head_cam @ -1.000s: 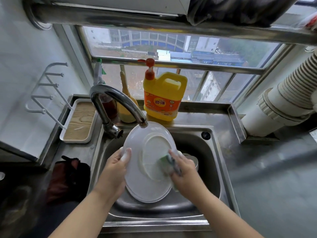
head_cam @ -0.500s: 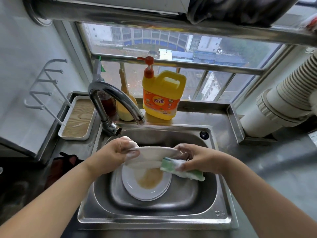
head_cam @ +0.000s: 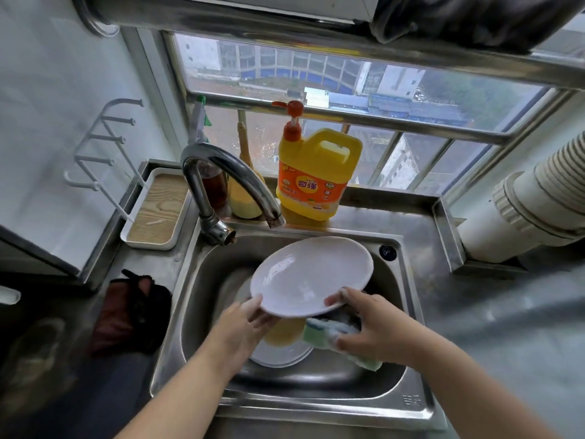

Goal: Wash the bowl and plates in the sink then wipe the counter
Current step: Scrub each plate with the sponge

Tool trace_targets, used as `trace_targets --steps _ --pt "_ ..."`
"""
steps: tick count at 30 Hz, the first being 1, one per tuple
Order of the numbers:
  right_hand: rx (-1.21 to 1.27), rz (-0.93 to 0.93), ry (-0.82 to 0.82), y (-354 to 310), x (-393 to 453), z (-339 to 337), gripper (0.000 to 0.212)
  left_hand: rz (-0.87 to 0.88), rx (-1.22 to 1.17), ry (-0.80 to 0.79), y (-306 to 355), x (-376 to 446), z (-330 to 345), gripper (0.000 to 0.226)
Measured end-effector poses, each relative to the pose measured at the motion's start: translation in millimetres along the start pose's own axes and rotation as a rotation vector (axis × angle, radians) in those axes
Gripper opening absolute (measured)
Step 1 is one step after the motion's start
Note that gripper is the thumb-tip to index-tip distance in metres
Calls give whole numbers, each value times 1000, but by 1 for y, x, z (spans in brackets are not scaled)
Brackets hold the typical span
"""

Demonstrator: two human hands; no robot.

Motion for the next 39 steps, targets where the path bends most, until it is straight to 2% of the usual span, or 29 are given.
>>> trace_targets --steps 3,8,13,16,19,24,26,30,39 --pt "40 32 -23 13 -8 8 51 -42 76 30 -4 4 9 29" --pt "108 73 -22 27 -13 22 45 -41 245 138 -3 11 1 31" --pt "55 110 -126 38 -14 30 62 -42 352 241 6 22 -23 24" --pt "113 200 -143 59 -24 25 52 -11 491 300 17 24 -44 23" --pt "184 244 -72 71 -29 14 46 6 545 311 22 24 -57 24" --pt "300 334 293 79 -12 9 39 44 500 332 21 26 -63 22" --pt "326 425 358 85 -1 16 42 43 485 344 21 25 -68 24" --pt "328 540 349 95 18 32 55 17 464 355 19 24 -80 23" --pt "77 541 319 108 69 17 56 30 443 330 21 37 -83 22"
Point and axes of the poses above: each hand's wrist, its own x-axis towards the middle knuckle, its own z-axis out of the palm, y = z × x, the point moved 5 cm from there along x, towards the middle knuckle, and after that the axes turned 7 degrees about -x, right-handed, at the moved point
